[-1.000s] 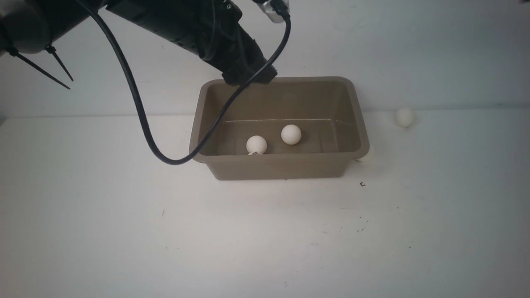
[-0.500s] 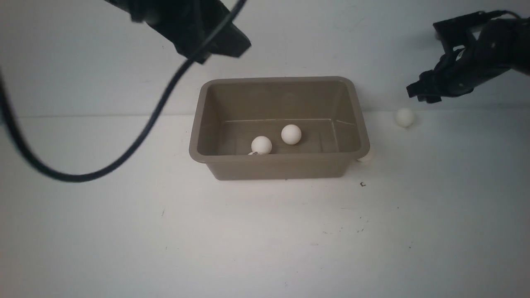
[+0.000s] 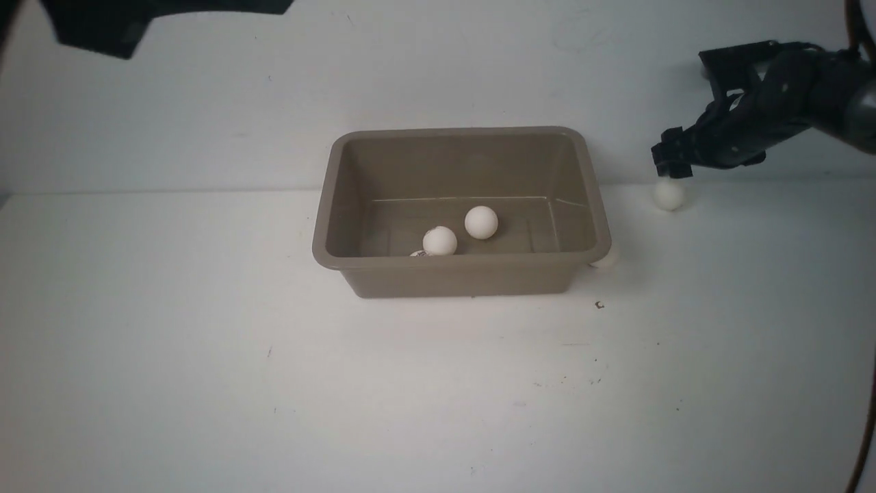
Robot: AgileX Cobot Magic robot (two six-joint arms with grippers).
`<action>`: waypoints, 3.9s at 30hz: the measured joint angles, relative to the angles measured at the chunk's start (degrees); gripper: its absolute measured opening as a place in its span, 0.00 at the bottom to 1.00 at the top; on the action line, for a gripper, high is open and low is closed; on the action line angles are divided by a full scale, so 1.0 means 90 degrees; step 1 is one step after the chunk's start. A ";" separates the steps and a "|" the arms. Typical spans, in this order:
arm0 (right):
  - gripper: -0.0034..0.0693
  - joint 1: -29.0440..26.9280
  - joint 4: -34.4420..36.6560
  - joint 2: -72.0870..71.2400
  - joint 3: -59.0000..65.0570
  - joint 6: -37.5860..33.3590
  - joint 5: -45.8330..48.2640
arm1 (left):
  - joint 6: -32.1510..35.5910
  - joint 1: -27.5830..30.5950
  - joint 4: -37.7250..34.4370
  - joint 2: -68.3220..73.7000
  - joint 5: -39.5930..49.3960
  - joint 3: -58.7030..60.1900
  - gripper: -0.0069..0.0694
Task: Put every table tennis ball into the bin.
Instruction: Use the right arm to clamp the table tennis ball closest to it, then use the right arm to put the table tennis ball into the box, then use the right arm to clamp the table tennis ball closest to it
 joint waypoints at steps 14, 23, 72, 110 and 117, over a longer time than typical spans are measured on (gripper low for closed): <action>0.59 0.0225 -0.0029 0.0326 -0.0007 -0.0026 -0.0147 | -0.0196 0.0000 0.0063 -0.0174 0.0008 -0.0006 0.50; 0.54 0.0320 -0.0297 0.0327 -0.0007 -0.0026 -0.0186 | -0.0277 0.0000 0.0068 -0.0174 0.0008 -0.0006 0.50; 0.79 0.2561 0.1291 -0.1156 -0.0005 -0.1935 0.1235 | -0.0772 0.0000 0.0934 -0.1458 0.0008 0.0055 0.46; 0.67 -0.0936 0.7935 -0.2473 0.4633 -1.1634 0.0895 | -0.3714 0.0000 0.3576 -0.5674 -0.3644 0.7028 0.40; 0.67 -0.0697 0.8242 -0.1942 0.4633 -1.2432 0.0822 | -0.3727 0.0000 0.3588 -0.5674 -0.3630 0.7028 0.40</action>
